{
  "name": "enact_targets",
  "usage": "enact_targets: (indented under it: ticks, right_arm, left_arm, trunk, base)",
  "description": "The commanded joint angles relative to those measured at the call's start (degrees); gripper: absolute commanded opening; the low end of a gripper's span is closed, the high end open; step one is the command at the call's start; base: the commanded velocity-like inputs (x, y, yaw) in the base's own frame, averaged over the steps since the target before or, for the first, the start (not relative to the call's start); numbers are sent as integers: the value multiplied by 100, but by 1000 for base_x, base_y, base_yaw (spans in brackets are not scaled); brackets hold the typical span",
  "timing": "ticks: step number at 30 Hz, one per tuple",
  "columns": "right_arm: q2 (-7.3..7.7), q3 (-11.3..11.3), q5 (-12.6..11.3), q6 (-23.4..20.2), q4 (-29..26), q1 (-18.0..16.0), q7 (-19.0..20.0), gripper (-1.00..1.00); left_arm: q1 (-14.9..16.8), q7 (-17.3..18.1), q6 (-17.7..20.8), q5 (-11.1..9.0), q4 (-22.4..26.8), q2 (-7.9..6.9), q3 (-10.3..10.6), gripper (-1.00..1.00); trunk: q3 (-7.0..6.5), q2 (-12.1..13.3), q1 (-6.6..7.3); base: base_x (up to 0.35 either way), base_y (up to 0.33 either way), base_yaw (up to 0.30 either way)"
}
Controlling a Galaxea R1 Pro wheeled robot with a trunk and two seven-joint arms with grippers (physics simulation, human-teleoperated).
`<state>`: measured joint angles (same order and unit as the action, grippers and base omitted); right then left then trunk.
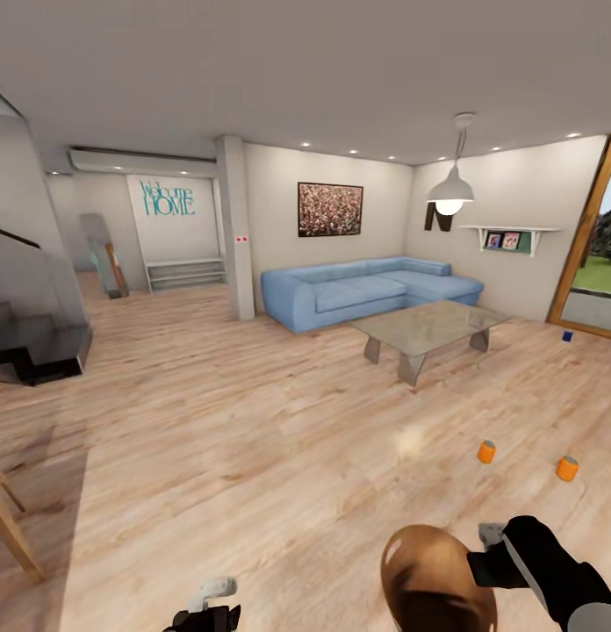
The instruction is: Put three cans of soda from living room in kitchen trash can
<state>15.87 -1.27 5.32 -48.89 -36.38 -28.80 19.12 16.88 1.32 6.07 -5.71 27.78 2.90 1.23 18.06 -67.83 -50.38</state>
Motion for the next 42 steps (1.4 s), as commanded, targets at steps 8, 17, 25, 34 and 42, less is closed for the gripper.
enact_targets:
  ticks: [8,17,25,34,42]
  right_arm:
    - [-4,-5,-98,-15,-1,-3,35,-100]
    - [-4,-5,-106,-15,-1,-3,34,-100]
    - [-4,-5,-110,-15,-1,-3,39,-100]
    - [-2,-5,-110,-15,-1,-3,39,-100]
    - [-4,-5,-110,-15,-1,-3,45,-100]
  left_arm:
    - [0,0,0,0,0,0,0,100]
    - [0,0,-8,0,0,0,0,100]
    - [0,0,-9,0,0,0,0,100]
    - [0,0,-38,0,0,0,0,100]
    - [0,0,-57,0,0,0,0,100]
  trunk:
    - [-1,0,0]
    - [-1,0,0]
    - [-1,0,0]
    - [-1,0,0]
    - [-1,0,0]
  base:
    - [347,77,0]
    - [347,77,0]
    - [347,77,0]
    - [347,77,0]
    - [347,77,0]
